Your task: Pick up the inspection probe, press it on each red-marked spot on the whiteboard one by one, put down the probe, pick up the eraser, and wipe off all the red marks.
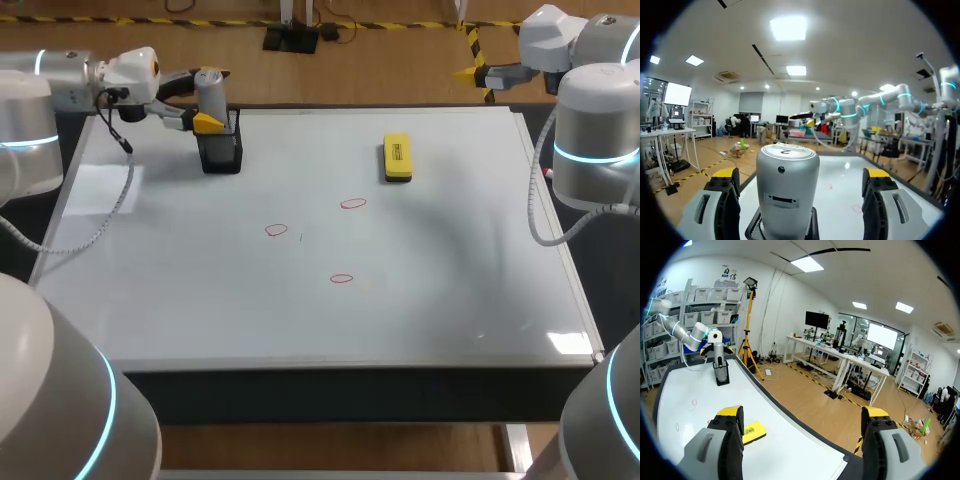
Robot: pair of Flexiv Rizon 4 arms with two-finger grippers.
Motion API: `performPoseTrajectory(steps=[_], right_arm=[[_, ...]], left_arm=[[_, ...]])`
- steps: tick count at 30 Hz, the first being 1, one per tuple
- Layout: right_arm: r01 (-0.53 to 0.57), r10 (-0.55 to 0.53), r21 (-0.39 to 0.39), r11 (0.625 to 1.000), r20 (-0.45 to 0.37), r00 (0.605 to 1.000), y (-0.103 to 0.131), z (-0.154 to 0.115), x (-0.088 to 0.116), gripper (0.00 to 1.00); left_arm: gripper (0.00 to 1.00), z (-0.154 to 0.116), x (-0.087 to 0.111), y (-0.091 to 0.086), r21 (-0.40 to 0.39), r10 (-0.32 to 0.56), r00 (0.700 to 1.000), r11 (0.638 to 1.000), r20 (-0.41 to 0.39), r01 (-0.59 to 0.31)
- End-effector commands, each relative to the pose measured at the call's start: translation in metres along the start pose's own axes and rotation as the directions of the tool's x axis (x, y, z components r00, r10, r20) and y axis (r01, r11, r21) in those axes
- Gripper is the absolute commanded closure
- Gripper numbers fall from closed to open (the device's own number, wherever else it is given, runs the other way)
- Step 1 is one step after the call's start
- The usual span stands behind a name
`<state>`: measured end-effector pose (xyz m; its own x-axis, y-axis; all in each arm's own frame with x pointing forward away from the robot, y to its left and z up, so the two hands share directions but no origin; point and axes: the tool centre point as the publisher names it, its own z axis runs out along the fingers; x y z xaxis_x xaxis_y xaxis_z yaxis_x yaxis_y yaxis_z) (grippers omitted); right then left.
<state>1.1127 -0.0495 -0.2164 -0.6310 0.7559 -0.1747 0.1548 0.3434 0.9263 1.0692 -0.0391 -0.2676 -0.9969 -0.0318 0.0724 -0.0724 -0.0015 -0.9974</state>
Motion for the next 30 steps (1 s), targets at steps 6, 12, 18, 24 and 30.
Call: performPoseTrajectory(steps=[6, 12, 18, 24, 30], right_arm=[[0.000, 0.000, 0.000, 1.000, -0.001, 1.000, 0.000, 0.000, 0.000, 0.00], [0.000, 0.000, 0.000, 1.000, -0.001, 1.000, 0.000, 0.000, 0.000, 0.00], [0.000, 0.000, 0.000, 1.000, -0.001, 1.000, 0.000, 0.000, 0.000, 0.00], [0.000, 0.000, 0.000, 1.000, -0.001, 1.000, 0.000, 0.000, 0.000, 0.00], [0.000, 0.000, 0.000, 1.000, -0.001, 1.000, 0.000, 0.000, 0.000, 0.00]], left_arm=[[0.38, 0.001, -0.002, 0.002, 0.004, 0.002, 1.000, 1.000, -0.011, -0.002], [0.88, 0.002, -0.002, -0.001, 0.007, 0.014, 0.999, 1.000, -0.033, -0.014], [1.00, 0.000, 0.001, -0.003, 0.008, 0.022, 0.999, 1.000, -0.037, -0.022], [1.00, 0.000, 0.001, -0.005, 0.007, 0.030, 0.999, 1.000, -0.040, -0.029], [1.00, 0.000, 0.000, -0.009, 0.006, 0.039, 0.998, 0.999, -0.050, -0.039]])
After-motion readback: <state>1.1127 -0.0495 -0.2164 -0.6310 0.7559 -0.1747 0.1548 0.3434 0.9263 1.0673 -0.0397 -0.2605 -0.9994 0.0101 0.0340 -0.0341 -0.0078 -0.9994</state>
